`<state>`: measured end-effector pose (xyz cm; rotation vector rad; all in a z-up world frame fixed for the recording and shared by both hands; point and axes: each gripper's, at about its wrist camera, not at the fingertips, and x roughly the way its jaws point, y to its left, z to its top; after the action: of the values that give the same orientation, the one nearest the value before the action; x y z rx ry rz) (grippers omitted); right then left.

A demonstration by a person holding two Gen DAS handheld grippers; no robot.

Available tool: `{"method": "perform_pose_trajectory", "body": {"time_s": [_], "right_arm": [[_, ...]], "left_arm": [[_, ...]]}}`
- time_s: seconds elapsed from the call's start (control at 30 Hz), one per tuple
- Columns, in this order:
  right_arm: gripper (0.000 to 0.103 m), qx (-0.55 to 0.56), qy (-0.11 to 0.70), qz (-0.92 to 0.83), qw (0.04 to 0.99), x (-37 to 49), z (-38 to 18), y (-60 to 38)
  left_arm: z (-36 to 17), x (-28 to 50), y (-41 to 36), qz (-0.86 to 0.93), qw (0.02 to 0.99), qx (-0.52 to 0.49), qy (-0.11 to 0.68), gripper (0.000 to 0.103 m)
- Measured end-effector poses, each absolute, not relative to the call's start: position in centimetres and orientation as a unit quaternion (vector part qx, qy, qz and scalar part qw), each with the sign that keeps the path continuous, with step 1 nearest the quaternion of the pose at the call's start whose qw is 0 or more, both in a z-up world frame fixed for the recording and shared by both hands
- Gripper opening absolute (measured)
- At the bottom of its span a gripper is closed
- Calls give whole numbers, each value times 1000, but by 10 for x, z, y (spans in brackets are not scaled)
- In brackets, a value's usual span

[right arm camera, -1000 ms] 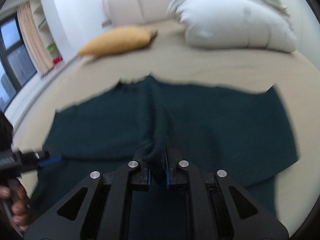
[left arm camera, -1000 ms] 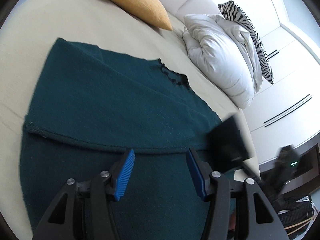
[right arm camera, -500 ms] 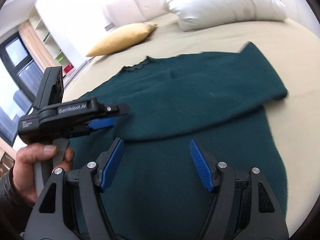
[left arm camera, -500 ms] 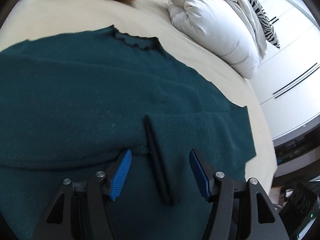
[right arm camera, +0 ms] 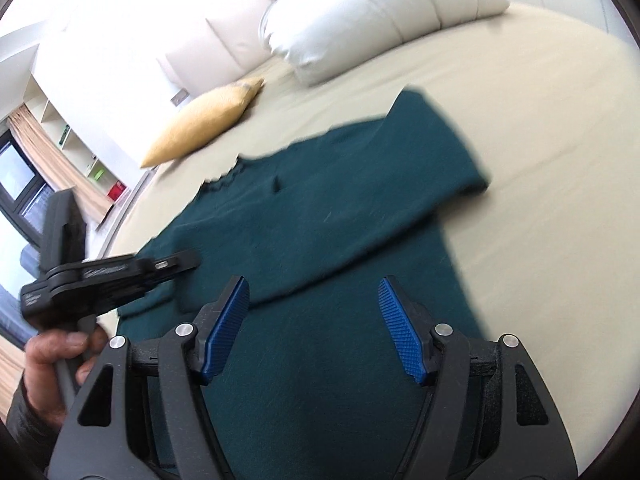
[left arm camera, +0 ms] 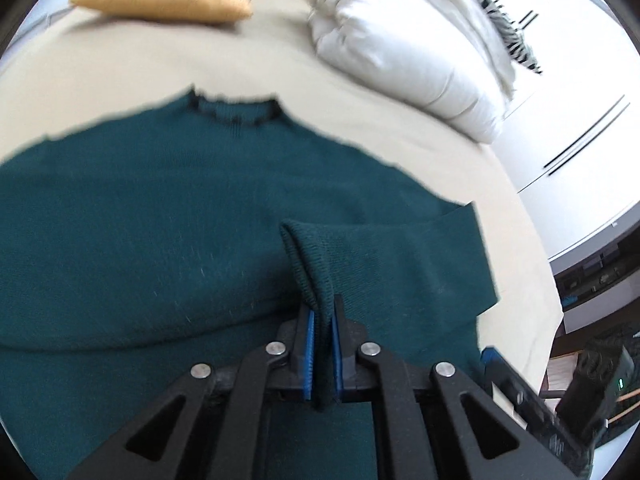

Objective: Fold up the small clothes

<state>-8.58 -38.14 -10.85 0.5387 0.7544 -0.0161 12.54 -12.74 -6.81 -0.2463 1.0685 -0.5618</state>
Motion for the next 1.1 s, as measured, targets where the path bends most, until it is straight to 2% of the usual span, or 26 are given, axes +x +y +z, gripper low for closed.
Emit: {"method": "perform_pose_trajectory", "body": {"time_s": [0.13, 0.23, 0.43, 0.63, 0.7, 0.77, 0.87, 1.03, 1.1], "right_arm": [[66, 248, 346, -44, 904, -70, -89, -415], [66, 244, 351, -67, 902, -48, -85, -437], [66, 254, 379, -72, 887, 19, -98, -466], [64, 248, 409, -68, 876, 75, -122, -468], [55, 255, 419, -63, 869, 87, -129, -469], [33, 245, 440, -54, 862, 102, -139, -462], [8, 185, 459, -76, 866, 113, -146, -450], [5, 215, 420, -88, 877, 108, -133, -460], [5, 214, 430, -92, 872, 113, -144, -461]], "left_arm": [[-41, 136, -99, -254, 843, -111, 461, 8], [-39, 151, -75, -237, 856, -111, 447, 8], [-84, 181, -33, -202, 849, -135, 469, 8], [-114, 185, -25, -200, 843, -141, 480, 8], [-120, 185, -25, -201, 840, -147, 482, 9], [-123, 186, -24, -204, 838, -154, 481, 9], [-122, 185, -23, -205, 839, -154, 480, 9], [-111, 182, -26, -201, 851, -146, 462, 9], [-122, 186, -29, -195, 849, -140, 471, 9]]}}
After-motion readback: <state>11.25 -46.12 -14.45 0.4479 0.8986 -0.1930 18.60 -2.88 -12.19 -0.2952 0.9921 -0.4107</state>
